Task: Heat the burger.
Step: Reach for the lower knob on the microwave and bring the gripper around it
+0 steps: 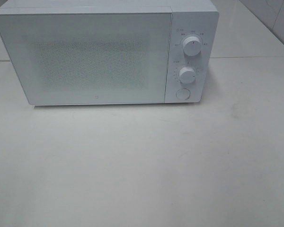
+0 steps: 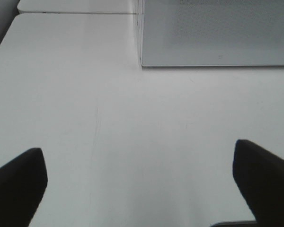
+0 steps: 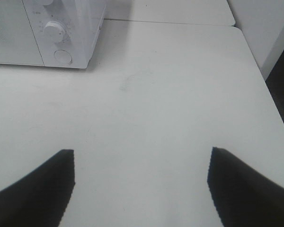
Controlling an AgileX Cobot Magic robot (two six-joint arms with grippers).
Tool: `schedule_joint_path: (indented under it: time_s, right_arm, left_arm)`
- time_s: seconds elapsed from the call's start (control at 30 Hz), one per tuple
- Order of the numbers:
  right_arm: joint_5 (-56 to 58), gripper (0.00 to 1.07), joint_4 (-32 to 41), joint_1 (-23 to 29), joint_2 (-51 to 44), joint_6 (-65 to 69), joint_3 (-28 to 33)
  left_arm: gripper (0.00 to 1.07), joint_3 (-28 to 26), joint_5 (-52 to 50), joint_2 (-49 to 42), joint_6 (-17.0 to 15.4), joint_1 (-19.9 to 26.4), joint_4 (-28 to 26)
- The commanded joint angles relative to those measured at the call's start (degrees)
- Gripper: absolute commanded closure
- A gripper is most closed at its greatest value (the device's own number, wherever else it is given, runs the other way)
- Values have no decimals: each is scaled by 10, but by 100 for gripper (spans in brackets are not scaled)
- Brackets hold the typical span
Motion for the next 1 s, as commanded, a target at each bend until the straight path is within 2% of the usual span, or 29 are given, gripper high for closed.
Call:
schedule_joint_path:
  time_s: [0.03,0.4,0.73,0.9,0.97,1.0]
  right_arm:
    - [-3,32,1,-3,-15,-7,2]
    - [-19,32,15,1,-1,-7,-10]
    - [-162,32,46,1,84,4,-14]
    - [-252,32,57,1,121,4,3]
    - [-345,32,57,1,141,4,29]
    - [-345,32,57,1,141,4,29]
  left_arm:
    - [7,2,-7,-19,-5,2,7]
    - [7,2,-7,-15,-4,2,9]
    - [7,2,-7,-14,-4,2,9]
    - [7,2,-7,-14,-4,2,9]
    - [7,2,-7,-14,-4,2,9]
    - [7,2,-7,-14,-4,2,9]
